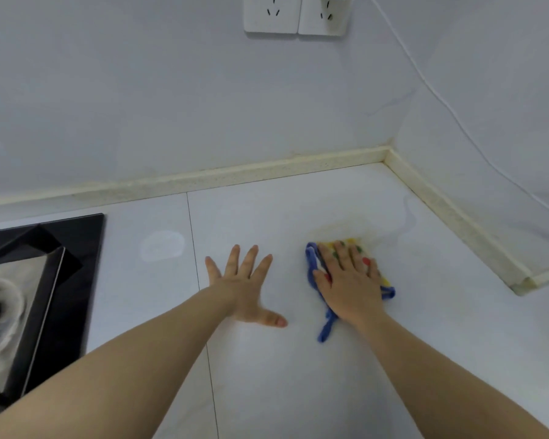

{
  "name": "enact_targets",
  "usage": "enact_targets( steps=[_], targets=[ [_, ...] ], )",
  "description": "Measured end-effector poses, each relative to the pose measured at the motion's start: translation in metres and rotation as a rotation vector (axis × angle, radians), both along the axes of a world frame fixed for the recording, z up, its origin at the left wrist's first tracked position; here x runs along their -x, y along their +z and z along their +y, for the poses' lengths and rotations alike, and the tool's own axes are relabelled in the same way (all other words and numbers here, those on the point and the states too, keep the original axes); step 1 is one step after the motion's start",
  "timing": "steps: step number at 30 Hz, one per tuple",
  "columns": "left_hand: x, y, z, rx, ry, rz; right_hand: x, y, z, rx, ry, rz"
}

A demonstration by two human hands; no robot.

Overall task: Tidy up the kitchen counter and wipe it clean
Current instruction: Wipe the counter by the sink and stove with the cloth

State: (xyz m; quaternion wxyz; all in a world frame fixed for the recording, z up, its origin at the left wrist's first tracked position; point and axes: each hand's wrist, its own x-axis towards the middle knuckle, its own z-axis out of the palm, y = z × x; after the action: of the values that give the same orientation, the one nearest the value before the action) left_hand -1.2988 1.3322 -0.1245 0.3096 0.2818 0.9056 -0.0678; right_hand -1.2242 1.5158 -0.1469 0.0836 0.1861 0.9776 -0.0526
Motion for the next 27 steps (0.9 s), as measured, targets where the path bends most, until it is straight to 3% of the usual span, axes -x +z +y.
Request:
enact_targets(
  steps=[3,7,9,14,20,25,27],
  targets=[
    [0.002,-0.002,0.002,0.009,0.009,-0.012,0.015,0.006,-0.012,0.067,-0.165,0.003],
    [0.004,-0.002,0.002,0.014,0.016,-0.019,0.020,0.002,-0.034,0.000,0.113,0.002],
    [0.004,-0.001,0.002,0.013,0.008,-0.022,0.027,0.002,-0.016,-0.011,0.154,0.010],
    [0.003,0.000,0.002,0.012,0.015,-0.023,0.050,0.004,-0.008,0.065,-0.125,0.028],
    [0.002,0.001,0.001,0.010,0.032,-0.007,0.045,-0.002,-0.034,0.043,0.202,0.109],
    [0.001,0.003,0.003,0.026,0.034,-0.007,0.054,0.003,0.007,0.098,-0.101,0.092],
    [0.001,0.003,0.003,0.044,0.032,-0.010,0.049,0.003,-0.005,0.097,-0.118,0.077]
  ],
)
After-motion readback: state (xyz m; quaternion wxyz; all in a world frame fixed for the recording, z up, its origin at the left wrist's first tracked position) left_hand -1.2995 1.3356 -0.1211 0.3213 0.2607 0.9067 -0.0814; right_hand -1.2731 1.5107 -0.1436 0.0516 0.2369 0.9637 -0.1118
